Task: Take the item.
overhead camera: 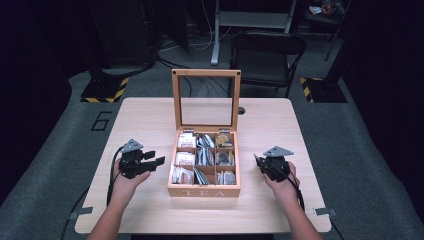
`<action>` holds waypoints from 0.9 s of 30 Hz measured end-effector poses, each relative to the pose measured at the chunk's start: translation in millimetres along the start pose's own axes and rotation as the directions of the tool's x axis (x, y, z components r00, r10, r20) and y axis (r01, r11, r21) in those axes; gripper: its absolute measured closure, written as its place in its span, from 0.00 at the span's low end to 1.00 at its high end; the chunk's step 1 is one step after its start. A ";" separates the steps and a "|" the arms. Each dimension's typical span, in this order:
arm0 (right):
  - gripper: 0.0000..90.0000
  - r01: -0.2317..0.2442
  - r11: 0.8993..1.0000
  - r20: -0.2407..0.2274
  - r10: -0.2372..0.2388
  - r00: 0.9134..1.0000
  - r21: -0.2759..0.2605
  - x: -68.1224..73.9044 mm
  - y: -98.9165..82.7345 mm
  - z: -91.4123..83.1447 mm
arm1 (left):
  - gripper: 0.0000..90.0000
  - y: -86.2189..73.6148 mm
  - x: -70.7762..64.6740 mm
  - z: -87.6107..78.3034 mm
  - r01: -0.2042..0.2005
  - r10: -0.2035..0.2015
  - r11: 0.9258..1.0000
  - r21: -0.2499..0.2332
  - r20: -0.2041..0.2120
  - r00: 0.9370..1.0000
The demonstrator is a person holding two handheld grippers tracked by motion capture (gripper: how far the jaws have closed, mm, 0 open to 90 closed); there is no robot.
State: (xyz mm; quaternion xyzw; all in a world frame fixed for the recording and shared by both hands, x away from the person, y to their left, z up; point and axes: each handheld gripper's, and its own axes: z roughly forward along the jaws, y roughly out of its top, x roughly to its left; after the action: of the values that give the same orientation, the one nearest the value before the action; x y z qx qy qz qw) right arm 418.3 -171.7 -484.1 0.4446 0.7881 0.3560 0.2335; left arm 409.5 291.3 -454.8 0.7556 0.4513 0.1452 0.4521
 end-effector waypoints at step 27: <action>0.58 -0.059 0.997 -0.090 0.054 0.995 -0.052 1.0 20.5 -10.1 | 0.51 -0.1 3.1 -1.6 0.011 -0.011 1.000 -0.004 -0.004 1.000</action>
State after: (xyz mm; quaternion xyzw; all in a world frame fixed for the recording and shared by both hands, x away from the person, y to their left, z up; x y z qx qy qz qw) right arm 421.9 -167.2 -462.0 0.4440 0.7747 0.4032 0.2005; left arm 410.2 294.8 -454.5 0.7519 0.4559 0.1451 0.4536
